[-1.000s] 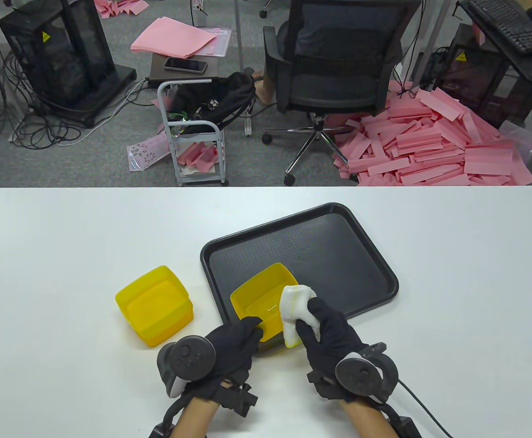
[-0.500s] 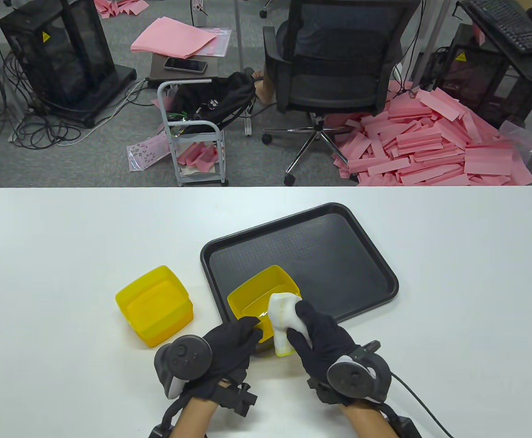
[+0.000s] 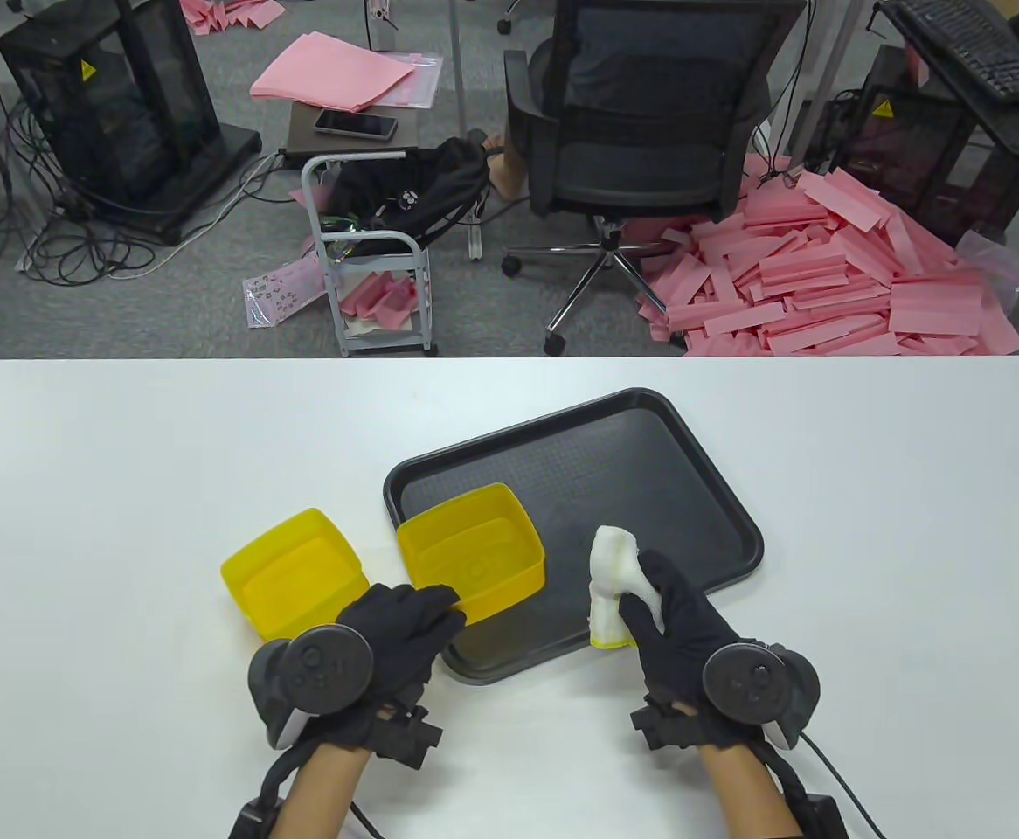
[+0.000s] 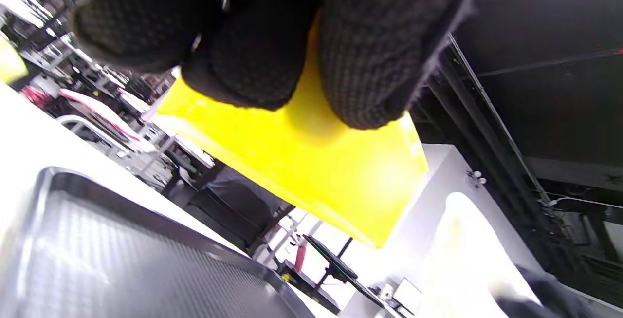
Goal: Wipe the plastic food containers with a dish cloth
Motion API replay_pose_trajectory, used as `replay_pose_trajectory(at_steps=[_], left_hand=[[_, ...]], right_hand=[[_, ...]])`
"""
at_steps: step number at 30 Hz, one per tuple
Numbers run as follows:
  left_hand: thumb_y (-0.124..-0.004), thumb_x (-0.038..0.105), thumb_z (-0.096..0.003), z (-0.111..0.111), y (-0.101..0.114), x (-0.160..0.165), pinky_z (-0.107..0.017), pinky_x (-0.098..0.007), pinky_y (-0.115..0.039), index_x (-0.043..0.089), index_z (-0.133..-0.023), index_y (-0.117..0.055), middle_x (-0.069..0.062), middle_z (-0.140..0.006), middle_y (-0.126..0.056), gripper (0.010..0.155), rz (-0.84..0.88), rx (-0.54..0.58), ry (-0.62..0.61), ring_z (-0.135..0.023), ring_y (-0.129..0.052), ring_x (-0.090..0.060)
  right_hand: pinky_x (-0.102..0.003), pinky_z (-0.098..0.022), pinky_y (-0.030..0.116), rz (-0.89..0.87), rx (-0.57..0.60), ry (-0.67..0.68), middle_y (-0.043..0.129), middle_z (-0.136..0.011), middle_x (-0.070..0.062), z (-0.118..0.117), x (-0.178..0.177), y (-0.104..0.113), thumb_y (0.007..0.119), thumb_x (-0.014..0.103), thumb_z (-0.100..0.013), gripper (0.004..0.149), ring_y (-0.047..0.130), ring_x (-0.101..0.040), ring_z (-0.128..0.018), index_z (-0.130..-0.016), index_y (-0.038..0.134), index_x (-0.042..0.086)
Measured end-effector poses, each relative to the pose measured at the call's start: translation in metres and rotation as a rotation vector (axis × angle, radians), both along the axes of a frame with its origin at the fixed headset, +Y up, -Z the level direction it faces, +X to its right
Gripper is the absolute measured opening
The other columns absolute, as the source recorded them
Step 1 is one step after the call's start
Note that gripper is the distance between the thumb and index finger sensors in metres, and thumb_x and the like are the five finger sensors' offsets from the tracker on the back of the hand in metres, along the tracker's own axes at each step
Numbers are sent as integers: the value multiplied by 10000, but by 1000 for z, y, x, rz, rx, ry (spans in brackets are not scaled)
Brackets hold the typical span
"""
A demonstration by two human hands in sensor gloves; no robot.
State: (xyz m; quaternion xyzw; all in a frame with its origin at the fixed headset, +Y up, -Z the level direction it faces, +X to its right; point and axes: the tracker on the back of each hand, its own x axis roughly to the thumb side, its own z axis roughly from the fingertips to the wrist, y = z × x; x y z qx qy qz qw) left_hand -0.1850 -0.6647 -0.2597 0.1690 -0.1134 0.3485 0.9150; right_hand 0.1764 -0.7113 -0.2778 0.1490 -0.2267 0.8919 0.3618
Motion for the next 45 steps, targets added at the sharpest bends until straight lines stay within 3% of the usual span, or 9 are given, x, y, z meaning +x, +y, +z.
replay_pose_trajectory(at_steps=[8, 16, 39, 45], left_hand=[[-874, 410, -445, 3, 20, -70, -359, -504, -781, 239, -811, -950, -102, -599, -977, 411, -110, -20, 182, -517, -930, -363], [-872, 401, -448, 12, 3, -122, -387, -511, -776, 236, -819, -948, -106, -612, -974, 413, -106, -92, 308, -537, -923, -370], [-858, 422, -448, 9, -35, -124, -396, -500, -785, 278, -835, -939, -76, -633, -994, 420, -177, -151, 308, -543, -938, -351], [-859, 488, -448, 18, -25, -130, -409, -513, -760, 274, -931, -869, -94, -695, -967, 529, -115, -117, 308, -551, -903, -379]], right_hand=[[-386, -363, 872, 15, -22, 13, 833, -854, -32, -1, -2, -1, 736, 451, -565, 583, 926, -324, -604, -1037, 547, 166], [-387, -366, 870, 18, -43, 13, 831, -861, -34, -1, -3, -3, 730, 448, -568, 577, 922, -324, -610, -1038, 550, 167], [-392, -365, 871, 34, -76, 20, 835, -863, -36, -3, -3, -5, 731, 450, -567, 572, 922, -329, -613, -1035, 562, 167], [-392, -365, 871, 35, -87, 23, 836, -862, -37, -3, -3, -5, 731, 448, -567, 569, 921, -330, -613, -1033, 564, 167]])
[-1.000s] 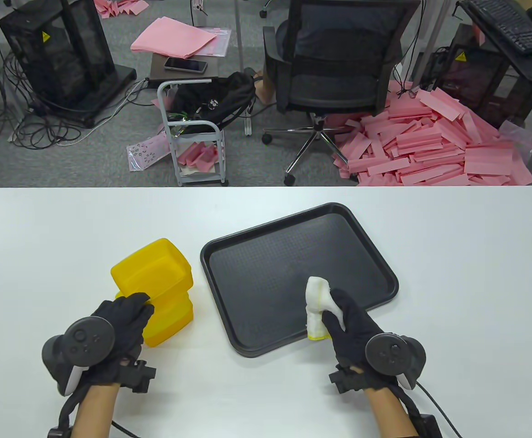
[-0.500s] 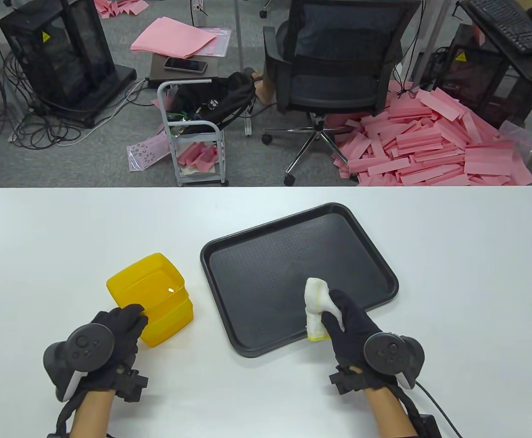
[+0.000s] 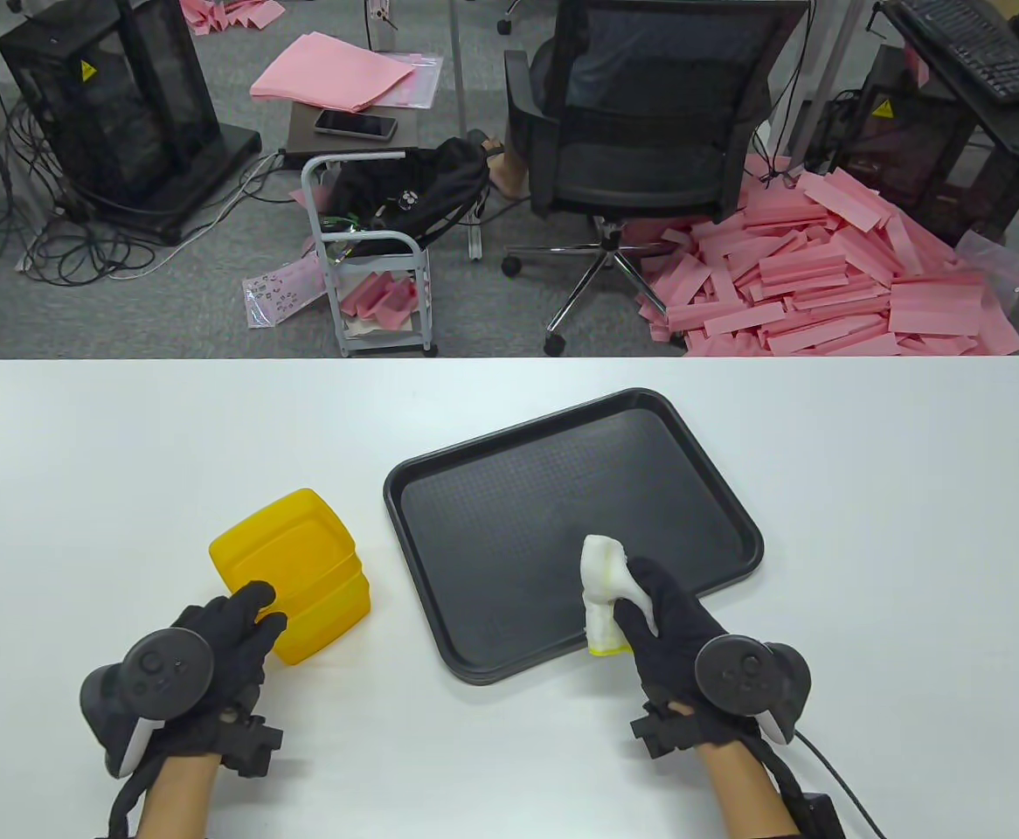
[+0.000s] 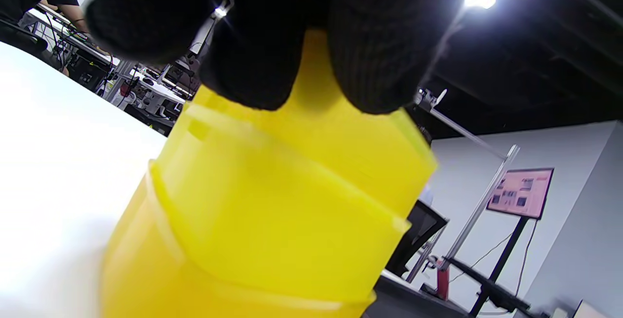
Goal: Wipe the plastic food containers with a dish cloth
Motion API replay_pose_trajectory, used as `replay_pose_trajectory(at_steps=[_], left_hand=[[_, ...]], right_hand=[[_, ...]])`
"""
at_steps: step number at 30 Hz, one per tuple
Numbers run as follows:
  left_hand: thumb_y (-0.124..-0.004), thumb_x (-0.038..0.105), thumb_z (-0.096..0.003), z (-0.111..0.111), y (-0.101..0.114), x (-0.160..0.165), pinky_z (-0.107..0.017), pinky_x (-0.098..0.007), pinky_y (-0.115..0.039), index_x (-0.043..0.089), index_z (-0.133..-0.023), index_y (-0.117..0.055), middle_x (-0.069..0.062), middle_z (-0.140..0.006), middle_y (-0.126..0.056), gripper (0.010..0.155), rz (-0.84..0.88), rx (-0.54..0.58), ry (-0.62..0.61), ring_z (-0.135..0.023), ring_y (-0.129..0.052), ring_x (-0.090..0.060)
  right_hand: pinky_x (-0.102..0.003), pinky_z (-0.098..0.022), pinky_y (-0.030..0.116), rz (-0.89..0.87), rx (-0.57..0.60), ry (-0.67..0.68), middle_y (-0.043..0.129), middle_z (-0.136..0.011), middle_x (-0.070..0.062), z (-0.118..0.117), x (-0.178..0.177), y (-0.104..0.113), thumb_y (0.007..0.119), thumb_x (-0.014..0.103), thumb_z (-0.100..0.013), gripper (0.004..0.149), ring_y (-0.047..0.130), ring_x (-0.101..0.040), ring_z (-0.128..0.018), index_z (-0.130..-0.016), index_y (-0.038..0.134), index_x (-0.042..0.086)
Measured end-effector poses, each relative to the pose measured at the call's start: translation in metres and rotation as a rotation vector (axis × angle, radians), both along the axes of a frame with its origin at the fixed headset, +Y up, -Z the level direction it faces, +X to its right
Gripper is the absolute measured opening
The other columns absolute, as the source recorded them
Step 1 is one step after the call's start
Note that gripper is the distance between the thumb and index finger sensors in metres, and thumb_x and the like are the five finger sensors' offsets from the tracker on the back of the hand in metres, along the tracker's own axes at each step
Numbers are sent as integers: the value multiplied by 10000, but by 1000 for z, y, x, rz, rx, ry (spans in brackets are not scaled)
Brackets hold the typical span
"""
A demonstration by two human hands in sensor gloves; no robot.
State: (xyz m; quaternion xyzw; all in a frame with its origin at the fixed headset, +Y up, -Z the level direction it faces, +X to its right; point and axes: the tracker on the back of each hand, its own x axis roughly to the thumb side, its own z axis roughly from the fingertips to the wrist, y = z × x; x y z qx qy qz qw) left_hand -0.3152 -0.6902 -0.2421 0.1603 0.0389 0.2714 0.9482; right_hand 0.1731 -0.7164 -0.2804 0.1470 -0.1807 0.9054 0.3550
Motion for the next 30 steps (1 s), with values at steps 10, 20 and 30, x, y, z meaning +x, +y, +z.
replay_pose_trajectory(at_steps=[10, 20, 30], left_hand=[[-802, 524, -479, 8, 47, 47, -537, -567, -709, 261, -930, -873, -118, -807, -932, 526, -7, 138, -127, -697, -857, -413], [-791, 540, -484, -23, 49, 140, -611, -602, -673, 281, -933, -871, -96, -853, -932, 525, 84, 167, -311, -786, -852, -411], [-722, 704, -458, -45, 12, 193, -758, -684, -397, 331, -1116, -663, -101, -1151, -678, 759, -68, 102, -423, -1103, -531, -431]], right_hand=[[-395, -370, 870, -2, -17, 0, 835, -864, -37, -1, 1, 0, 732, 447, -568, 569, 918, -332, -617, -1034, 563, 167], [-396, -374, 869, 1, -29, -6, 835, -865, -39, -2, 3, -1, 731, 446, -568, 568, 917, -333, -619, -1034, 565, 167], [-397, -375, 869, 0, -46, -3, 836, -864, -40, -3, 5, -2, 731, 444, -569, 564, 918, -336, -619, -1032, 569, 166]])
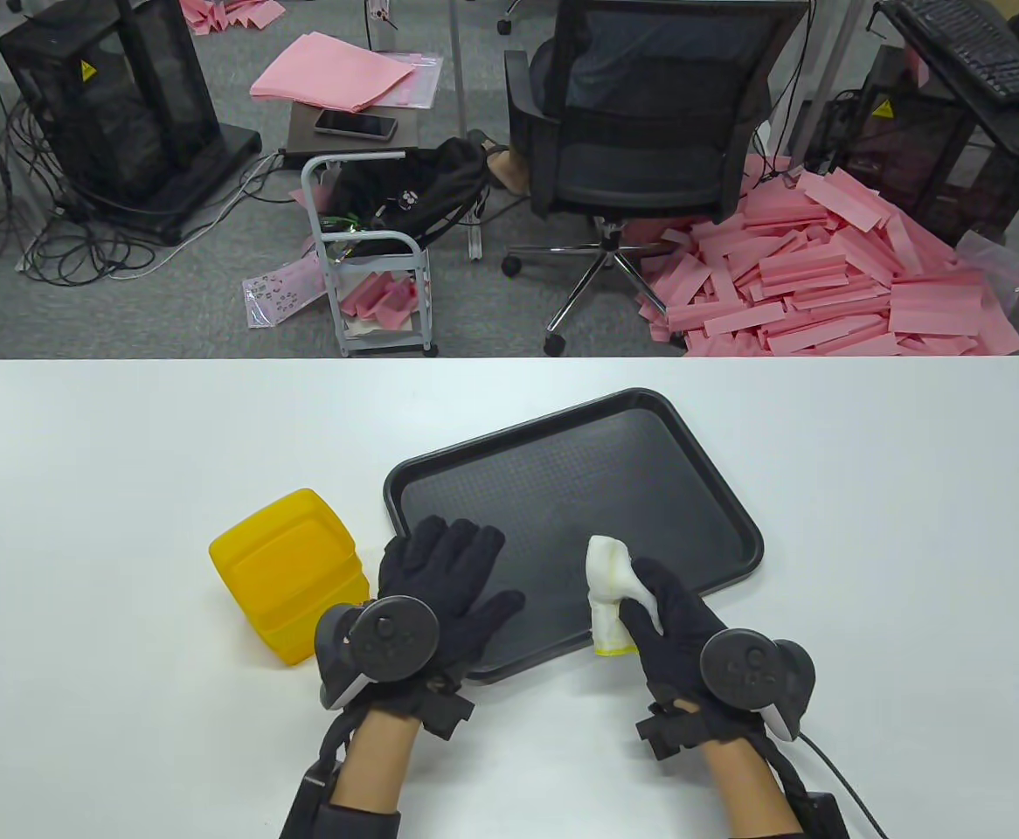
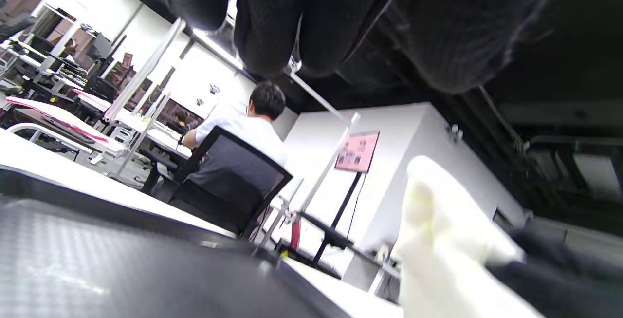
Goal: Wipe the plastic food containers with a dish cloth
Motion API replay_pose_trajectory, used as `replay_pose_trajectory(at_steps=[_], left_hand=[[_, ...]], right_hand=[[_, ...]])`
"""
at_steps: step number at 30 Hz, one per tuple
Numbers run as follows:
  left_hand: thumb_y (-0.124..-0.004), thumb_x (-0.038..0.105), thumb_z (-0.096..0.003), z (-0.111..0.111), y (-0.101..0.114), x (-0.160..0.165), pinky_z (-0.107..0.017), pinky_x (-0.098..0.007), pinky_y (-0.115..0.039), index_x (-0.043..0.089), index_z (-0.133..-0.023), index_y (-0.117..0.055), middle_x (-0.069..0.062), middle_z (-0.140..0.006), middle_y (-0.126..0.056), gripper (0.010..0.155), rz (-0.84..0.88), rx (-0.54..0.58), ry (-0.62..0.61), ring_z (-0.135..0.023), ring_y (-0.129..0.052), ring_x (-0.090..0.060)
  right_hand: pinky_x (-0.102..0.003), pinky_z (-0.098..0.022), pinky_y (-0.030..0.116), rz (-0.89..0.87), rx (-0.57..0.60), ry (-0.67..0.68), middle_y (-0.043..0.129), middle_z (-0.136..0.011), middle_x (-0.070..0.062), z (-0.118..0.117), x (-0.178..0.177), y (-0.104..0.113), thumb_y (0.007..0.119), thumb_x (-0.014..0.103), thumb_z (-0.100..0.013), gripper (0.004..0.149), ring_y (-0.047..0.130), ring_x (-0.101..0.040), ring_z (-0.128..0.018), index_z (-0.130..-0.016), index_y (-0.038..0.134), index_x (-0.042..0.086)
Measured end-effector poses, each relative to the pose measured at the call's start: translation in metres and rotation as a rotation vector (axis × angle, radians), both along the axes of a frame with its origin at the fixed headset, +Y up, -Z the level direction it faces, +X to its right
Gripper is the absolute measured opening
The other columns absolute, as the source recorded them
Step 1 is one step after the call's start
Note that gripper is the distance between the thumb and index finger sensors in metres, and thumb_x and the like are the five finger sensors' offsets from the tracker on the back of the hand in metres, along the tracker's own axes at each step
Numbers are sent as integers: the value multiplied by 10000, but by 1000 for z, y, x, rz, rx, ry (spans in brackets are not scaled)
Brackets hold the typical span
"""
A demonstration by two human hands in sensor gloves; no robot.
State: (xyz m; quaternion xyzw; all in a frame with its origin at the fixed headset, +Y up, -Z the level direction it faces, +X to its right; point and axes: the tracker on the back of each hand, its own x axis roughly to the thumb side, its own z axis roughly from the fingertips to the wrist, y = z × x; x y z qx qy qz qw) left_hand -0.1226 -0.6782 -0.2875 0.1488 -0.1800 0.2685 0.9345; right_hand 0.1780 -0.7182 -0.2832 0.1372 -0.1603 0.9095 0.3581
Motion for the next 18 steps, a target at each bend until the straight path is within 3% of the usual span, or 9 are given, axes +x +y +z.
replay_pose_trajectory(at_steps=[2, 6, 18], left_hand=[[-681, 751, -450, 0, -7, 4, -768, -695, -323, 344, -1146, -596, -97, -1212, -545, 810, -63, -9, 2, -1137, -409, -433], [-646, 783, -445, -3, -17, 4, -767, -706, -262, 367, -1168, -530, -108, -1240, -456, 842, -63, -54, -17, -1148, -327, -438], [-647, 763, -450, -1, -20, -12, -764, -707, -282, 332, -1144, -606, -118, -1205, -557, 817, 16, -54, -13, -1130, -393, -453]], right_hand=[[-397, -375, 869, 3, -4, 1, 838, -863, -41, 0, 0, 0, 731, 444, -569, 564, 917, -337, -620, -1032, 570, 165], [-399, -374, 868, 11, -17, 8, 838, -862, -41, 0, -1, -2, 731, 445, -569, 563, 915, -338, -621, -1032, 572, 166], [-403, -375, 867, 102, -69, 14, 840, -861, -41, -2, -6, -10, 732, 446, -567, 563, 915, -341, -626, -1030, 576, 166]])
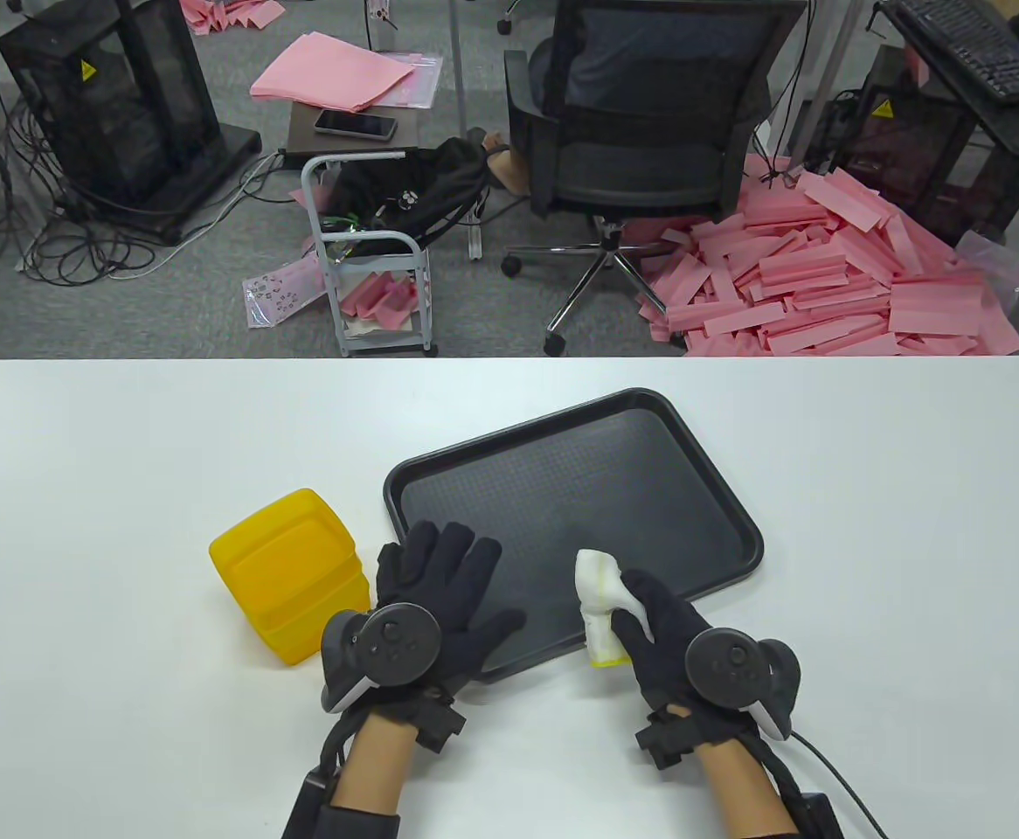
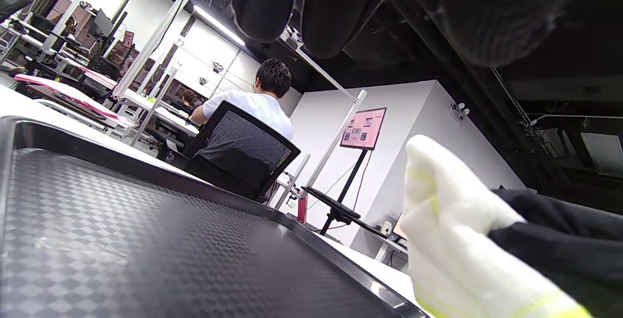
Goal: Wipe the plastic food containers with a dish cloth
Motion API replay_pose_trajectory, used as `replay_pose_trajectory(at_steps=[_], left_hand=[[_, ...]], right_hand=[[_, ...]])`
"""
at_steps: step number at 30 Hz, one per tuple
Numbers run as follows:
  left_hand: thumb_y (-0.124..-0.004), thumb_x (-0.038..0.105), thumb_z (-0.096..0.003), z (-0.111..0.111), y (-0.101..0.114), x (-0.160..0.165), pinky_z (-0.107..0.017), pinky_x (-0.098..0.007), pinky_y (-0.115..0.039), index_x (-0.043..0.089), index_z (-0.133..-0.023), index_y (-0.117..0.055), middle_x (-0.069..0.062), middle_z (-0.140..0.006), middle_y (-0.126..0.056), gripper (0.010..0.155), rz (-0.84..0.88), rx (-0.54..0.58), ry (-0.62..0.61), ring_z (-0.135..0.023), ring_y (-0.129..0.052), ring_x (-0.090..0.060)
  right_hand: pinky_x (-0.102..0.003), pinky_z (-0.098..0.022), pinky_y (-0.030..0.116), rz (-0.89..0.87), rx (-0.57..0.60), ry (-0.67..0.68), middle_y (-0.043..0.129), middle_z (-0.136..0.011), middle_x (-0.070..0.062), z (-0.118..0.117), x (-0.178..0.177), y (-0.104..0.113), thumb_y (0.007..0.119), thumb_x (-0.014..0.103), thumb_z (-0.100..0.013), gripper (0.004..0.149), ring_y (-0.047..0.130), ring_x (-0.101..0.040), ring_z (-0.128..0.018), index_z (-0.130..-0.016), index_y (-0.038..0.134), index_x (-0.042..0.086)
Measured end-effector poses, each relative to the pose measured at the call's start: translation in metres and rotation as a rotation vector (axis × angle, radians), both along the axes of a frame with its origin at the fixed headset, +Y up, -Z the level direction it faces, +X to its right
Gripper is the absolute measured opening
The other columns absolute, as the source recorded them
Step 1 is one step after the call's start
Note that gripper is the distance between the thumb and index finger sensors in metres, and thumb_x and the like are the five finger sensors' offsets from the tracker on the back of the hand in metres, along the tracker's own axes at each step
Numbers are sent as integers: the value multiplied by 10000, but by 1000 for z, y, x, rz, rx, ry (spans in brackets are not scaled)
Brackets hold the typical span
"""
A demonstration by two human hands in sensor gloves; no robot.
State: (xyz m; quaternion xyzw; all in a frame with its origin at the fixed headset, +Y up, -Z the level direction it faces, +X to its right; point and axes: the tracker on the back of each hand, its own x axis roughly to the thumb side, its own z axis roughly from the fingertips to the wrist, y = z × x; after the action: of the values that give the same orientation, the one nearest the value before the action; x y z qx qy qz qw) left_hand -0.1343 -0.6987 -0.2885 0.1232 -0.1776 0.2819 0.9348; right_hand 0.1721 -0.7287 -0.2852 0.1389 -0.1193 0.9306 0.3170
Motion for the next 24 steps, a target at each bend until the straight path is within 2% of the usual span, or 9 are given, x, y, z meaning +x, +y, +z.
replay_pose_trajectory(at_steps=[5, 8, 11, 15, 19, 24], left_hand=[[-653, 755, -453, 2, 1, -4, -763, -707, -292, 321, -1131, -637, -123, -1191, -587, 805, 19, 9, -1, -1122, -418, -459], [-660, 746, -453, 2, 3, -5, -761, -709, -301, 311, -1118, -664, -120, -1183, -607, 795, 21, 6, 1, -1118, -437, -459], [-659, 745, -459, 2, 3, -6, -761, -709, -303, 315, -1117, -666, -124, -1179, -615, 786, 38, 5, -1, -1114, -447, -461], [-663, 739, -459, 1, 3, -7, -761, -708, -308, 310, -1111, -679, -120, -1172, -629, 780, 45, 4, 3, -1111, -460, -460], [-665, 730, -462, 1, 5, -8, -761, -709, -310, 302, -1102, -697, -118, -1168, -639, 771, 59, 7, 7, -1108, -469, -461], [-666, 727, -463, 1, 4, -7, -761, -710, -310, 298, -1094, -712, -121, -1162, -650, 764, 57, 6, 6, -1105, -478, -463]], right_hand=[[-403, -376, 867, 155, 13, -30, 845, -859, -38, -5, 10, 8, 734, 447, -564, 560, 917, -341, -627, -1028, 585, 172], [-405, -376, 868, 276, 7, -63, 847, -860, -34, -10, 31, 13, 736, 449, -562, 560, 916, -339, -632, -1028, 588, 178], [-405, -378, 868, 379, -6, -133, 848, -860, -34, -15, 67, 21, 736, 449, -561, 559, 915, -337, -634, -1028, 588, 180], [-408, -380, 865, 428, -68, -253, 847, -861, -37, -23, 119, 27, 736, 448, -561, 559, 914, -341, -633, -1030, 589, 181], [-412, -378, 864, 507, -154, -393, 848, -858, -44, -29, 171, 20, 739, 443, -560, 559, 913, -344, -629, -1029, 592, 176], [-420, -385, 860, 570, -278, -488, 846, -864, -53, -32, 200, 1, 737, 444, -561, 561, 908, -351, -633, -1032, 595, 174]])
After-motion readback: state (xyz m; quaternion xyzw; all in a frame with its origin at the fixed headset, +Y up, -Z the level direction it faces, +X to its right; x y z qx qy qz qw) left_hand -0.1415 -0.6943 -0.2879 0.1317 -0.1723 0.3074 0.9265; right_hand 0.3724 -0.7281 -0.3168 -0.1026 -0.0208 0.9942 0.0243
